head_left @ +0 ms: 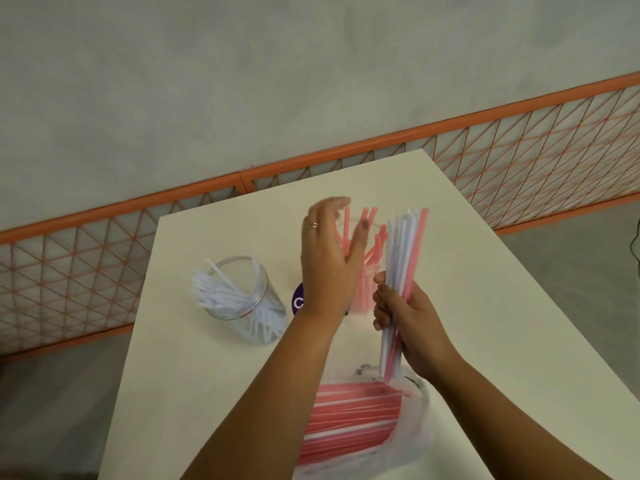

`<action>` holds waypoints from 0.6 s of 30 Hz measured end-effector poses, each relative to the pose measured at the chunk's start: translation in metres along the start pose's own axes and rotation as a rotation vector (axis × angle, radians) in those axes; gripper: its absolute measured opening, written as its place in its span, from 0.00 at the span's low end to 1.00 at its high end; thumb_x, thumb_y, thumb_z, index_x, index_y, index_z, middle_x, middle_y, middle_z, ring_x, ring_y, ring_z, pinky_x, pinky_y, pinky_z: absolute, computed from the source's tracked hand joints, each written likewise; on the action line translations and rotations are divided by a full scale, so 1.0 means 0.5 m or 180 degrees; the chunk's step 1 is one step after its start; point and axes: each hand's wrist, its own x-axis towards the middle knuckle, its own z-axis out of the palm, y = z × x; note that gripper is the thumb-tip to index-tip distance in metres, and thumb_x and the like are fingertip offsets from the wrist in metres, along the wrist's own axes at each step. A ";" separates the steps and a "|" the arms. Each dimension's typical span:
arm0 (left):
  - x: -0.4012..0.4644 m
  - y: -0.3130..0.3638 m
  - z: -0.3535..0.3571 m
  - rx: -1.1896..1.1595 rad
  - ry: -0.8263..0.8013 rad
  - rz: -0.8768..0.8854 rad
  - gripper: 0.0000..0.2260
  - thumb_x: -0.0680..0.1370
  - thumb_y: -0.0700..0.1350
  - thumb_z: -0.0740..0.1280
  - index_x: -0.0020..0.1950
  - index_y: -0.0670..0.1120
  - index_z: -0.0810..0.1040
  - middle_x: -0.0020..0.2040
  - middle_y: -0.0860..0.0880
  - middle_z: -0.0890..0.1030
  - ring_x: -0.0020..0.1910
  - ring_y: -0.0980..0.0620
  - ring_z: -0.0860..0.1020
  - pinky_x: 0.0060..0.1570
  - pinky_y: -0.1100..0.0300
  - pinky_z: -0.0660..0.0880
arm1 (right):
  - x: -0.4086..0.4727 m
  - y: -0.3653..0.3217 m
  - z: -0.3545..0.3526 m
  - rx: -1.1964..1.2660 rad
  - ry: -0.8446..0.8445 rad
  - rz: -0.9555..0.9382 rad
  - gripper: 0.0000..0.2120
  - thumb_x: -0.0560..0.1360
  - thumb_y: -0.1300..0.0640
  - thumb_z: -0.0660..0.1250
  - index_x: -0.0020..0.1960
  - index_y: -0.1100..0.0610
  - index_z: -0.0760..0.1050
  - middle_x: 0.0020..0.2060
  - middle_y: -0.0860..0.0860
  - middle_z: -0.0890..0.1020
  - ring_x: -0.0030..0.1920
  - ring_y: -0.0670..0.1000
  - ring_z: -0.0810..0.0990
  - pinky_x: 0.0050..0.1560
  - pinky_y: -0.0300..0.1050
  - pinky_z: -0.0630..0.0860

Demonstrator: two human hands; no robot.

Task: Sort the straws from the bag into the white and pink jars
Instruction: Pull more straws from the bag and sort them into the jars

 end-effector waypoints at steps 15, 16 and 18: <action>-0.068 0.047 0.007 0.0189 -0.1281 -0.0513 0.07 0.75 0.45 0.68 0.41 0.44 0.72 0.32 0.52 0.76 0.30 0.60 0.72 0.32 0.74 0.68 | -0.028 -0.001 0.010 -0.0559 0.0189 -0.0352 0.07 0.78 0.62 0.59 0.53 0.57 0.74 0.27 0.52 0.73 0.26 0.48 0.68 0.26 0.40 0.68; -0.065 0.045 0.005 0.0065 -0.1318 -0.0645 0.07 0.75 0.45 0.68 0.40 0.45 0.73 0.32 0.53 0.75 0.30 0.60 0.72 0.32 0.74 0.69 | -0.030 -0.005 0.009 -0.0539 0.0178 -0.0357 0.06 0.77 0.63 0.60 0.52 0.57 0.74 0.26 0.49 0.73 0.25 0.47 0.68 0.26 0.40 0.68; -0.056 0.042 -0.001 -0.0185 -0.1369 -0.0861 0.10 0.76 0.44 0.67 0.36 0.48 0.71 0.31 0.54 0.74 0.30 0.60 0.74 0.30 0.75 0.69 | -0.033 -0.008 0.006 -0.0541 0.0164 -0.0379 0.03 0.76 0.64 0.63 0.48 0.58 0.73 0.24 0.46 0.72 0.24 0.47 0.68 0.26 0.40 0.69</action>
